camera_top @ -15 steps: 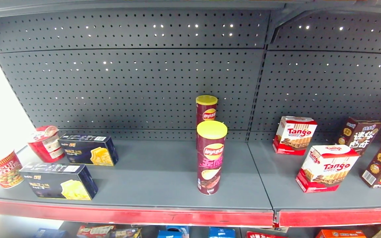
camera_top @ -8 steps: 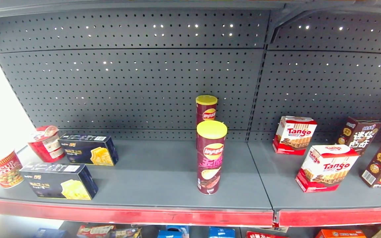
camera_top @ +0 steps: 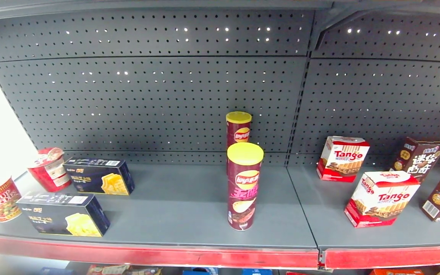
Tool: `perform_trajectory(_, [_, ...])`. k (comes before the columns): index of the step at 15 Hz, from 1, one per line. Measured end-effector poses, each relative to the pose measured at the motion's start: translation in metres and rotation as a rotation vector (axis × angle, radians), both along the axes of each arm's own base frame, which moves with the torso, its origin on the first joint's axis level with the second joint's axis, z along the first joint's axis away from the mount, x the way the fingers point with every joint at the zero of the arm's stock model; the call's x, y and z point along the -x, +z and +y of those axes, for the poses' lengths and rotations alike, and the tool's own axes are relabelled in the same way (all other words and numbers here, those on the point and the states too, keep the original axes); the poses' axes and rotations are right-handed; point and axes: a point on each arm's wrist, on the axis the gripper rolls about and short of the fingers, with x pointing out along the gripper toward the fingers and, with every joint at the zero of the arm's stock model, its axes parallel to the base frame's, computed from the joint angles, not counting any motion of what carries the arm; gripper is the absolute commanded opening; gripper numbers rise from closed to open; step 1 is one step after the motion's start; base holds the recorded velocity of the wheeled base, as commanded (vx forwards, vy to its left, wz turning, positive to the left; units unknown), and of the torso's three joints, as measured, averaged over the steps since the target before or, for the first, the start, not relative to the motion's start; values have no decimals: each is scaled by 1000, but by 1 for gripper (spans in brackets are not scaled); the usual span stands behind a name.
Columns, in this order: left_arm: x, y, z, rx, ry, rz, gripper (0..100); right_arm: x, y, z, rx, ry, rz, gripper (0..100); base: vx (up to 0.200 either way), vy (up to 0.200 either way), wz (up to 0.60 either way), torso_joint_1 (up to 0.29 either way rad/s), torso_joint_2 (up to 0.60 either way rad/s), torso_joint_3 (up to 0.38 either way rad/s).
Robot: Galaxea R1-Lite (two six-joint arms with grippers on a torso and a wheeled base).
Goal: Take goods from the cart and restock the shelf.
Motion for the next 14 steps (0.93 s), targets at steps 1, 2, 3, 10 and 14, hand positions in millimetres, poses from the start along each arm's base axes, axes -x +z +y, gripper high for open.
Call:
perform_trajectory(1, [0, 0, 0, -1, -1, 0, 100, 0, 0, 0, 0, 0, 0, 100, 0, 0, 0, 0, 0, 0])
perform_trajectory(2, [0, 0, 0, -1, -1, 0, 100, 0, 0, 0, 0, 0, 0, 100, 0, 0, 0, 0, 0, 0])
perform_trajectory(3, [0, 0, 0, 0, 0, 1, 100, 0, 0, 0, 0, 0, 0, 100, 200, 0, 0, 2, 12, -2])
perform_trajectory(10, [0, 0, 0, 1, 0, 1, 100, 0, 0, 0, 0, 0, 0, 100, 29, 0, 0, 0, -1, 0])
perform_trajectory(14, [0, 0, 0, 1, 0, 0, 100, 0, 0, 0, 0, 0, 0, 100, 0, 0, 0, 0, 0, 0])
